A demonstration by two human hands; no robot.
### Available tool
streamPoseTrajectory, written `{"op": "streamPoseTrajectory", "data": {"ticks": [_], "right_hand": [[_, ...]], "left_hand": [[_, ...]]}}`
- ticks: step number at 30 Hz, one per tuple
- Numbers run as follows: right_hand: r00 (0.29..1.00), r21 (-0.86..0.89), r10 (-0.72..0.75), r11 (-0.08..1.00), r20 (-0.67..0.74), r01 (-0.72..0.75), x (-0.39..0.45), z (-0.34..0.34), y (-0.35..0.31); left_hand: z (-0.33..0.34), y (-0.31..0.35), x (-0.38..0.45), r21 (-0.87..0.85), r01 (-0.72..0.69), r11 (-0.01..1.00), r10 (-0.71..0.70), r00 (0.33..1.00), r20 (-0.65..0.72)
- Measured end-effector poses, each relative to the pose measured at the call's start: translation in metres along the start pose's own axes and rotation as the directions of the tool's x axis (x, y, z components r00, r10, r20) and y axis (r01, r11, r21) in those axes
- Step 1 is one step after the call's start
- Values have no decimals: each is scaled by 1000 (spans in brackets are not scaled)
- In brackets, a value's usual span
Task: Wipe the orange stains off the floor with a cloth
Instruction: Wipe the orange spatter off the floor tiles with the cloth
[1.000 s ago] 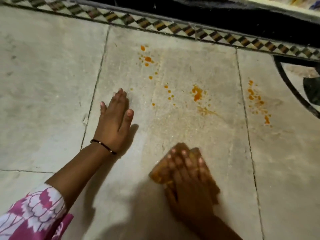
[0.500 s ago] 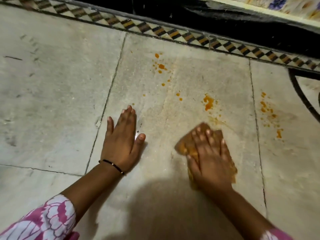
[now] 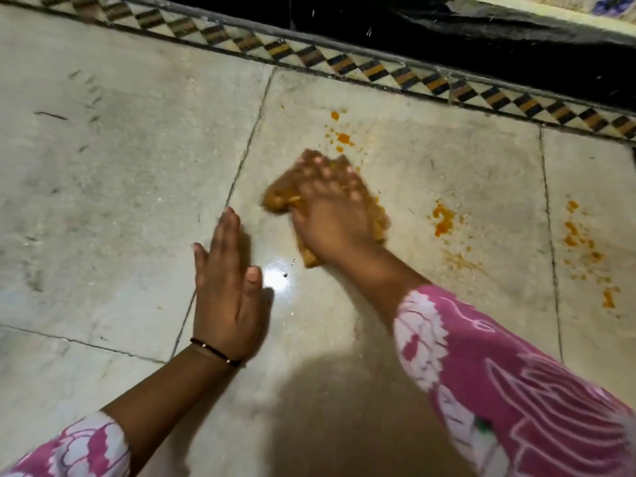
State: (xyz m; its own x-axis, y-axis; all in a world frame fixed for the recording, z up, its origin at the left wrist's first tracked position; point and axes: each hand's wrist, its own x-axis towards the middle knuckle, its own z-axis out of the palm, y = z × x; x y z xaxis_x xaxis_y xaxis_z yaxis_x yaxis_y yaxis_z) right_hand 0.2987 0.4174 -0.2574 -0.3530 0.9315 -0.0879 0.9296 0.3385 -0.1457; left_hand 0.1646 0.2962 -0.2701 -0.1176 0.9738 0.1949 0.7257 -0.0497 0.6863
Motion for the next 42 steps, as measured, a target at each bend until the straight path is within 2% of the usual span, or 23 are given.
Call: {"op": "streamPoseTrajectory", "data": {"ticks": [2, 4, 8, 11, 12, 14, 16, 17, 18, 21, 23, 25, 28, 31, 34, 36, 39, 42], "right_hand": [[992, 42, 113, 993, -48, -111, -28, -1, 33], [985, 21, 153, 988, -78, -152, -76, -2, 53], [994, -52, 88, 995, 70, -84, -179, -2, 75], [991, -64, 54, 997, 122, -47, -194, -9, 100], [989, -52, 96, 994, 113, -91, -186, -11, 104], [957, -14, 289, 957, 34, -288, -156, -12, 100], [869, 31, 494, 869, -20, -494, -117, -11, 81], [846, 56, 533, 845, 0, -532, -100, -10, 65], [860, 73, 510, 857, 7, -510, -89, -6, 46], [971, 56, 234, 971, -50, -231, -107, 5, 4], [989, 79, 150, 986, -16, -149, -150, 9, 3], [984, 61, 171, 983, 43, -173, -202, 10, 20], [945, -41, 313, 950, 90, -311, -259, 0, 73], [875, -92, 472, 881, 105, -464, -248, -13, 122], [833, -82, 553, 831, 21, -550, -190, -17, 134], [864, -70, 504, 862, 2, -502, -161, -12, 120], [965, -57, 259, 964, -40, -261, -165, -2, 82], [984, -24, 179, 984, 16, -178, -209, 2, 76]], "left_hand": [[1, 1, 1, 50, 0, 999, -2, 999, 38], [1, 3, 1, 36, 13, 999, -14, 999, 40], [-1, 3, 0, 2, 21, 1000, -21, 999, 27], [-1, 2, 1, 1, 17, 1000, -17, 999, 37], [-2, 3, 1, 11, 19, 1000, -19, 999, 38], [-2, 3, 1, 46, 16, 999, -19, 998, 58], [-1, 7, 0, 123, -37, 992, 23, 993, 117], [-1, 8, 0, 161, -84, 983, 57, 985, 163], [0, 8, 0, 191, -132, 973, 90, 973, 213], [0, 8, 0, 231, -242, 942, 157, 930, 332], [-3, 8, -2, 229, -270, 935, 179, 918, 354], [-5, 14, -4, 232, -299, 925, 204, 910, 361], [9, 32, -4, 204, -336, 919, 231, 882, 411], [32, 48, 7, 189, -455, 870, 305, 799, 519], [52, 51, 21, 203, -577, 791, 360, 707, 609], [60, 51, 29, 218, -637, 739, 380, 662, 647], [63, 49, 31, 251, -657, 711, 374, 655, 657], [64, 49, 29, 255, -663, 704, 381, 655, 652]]}}
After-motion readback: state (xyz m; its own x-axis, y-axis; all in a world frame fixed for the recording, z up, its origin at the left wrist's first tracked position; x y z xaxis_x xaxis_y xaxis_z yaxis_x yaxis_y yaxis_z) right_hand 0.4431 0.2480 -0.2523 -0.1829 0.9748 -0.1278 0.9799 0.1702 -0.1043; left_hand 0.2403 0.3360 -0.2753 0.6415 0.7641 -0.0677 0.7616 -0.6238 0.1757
